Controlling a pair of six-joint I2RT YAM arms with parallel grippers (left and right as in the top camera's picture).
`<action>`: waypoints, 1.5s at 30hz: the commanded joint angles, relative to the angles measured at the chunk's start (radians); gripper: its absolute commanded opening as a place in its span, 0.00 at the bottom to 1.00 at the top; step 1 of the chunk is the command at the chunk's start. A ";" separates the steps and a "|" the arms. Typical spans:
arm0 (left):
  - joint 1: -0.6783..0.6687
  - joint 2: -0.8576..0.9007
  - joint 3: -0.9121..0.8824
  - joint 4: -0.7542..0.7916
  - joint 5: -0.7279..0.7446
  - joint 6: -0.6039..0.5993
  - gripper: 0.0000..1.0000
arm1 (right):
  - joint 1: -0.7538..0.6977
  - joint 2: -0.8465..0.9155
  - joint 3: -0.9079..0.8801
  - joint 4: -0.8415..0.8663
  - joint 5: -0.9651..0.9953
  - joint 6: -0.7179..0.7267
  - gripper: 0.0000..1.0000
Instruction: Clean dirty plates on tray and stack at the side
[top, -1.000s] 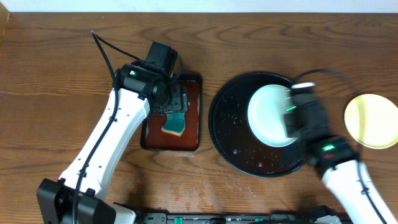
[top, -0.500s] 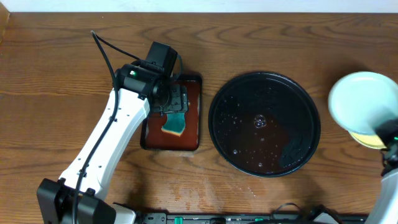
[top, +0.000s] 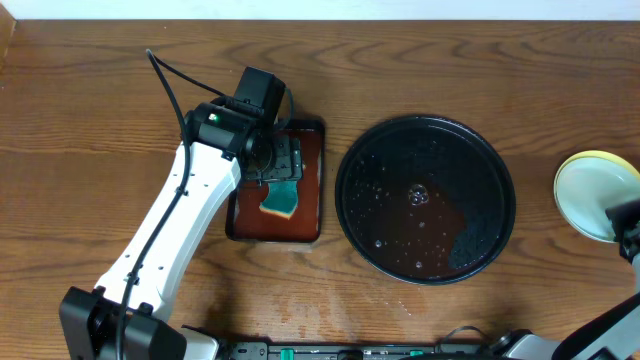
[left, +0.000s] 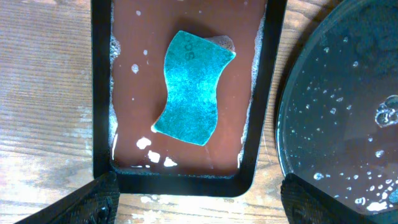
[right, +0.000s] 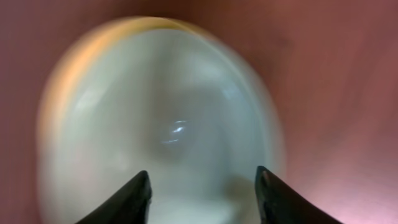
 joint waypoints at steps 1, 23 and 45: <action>0.000 -0.010 0.006 0.000 0.002 -0.002 0.83 | 0.051 -0.143 0.058 0.011 -0.378 -0.050 0.55; 0.000 -0.010 0.006 0.000 0.002 -0.002 0.83 | 0.790 -0.763 0.062 -0.264 -0.576 -0.150 0.99; 0.000 -0.010 0.006 0.000 0.002 -0.002 0.84 | 1.049 -1.308 -0.615 0.169 -0.076 -0.477 0.99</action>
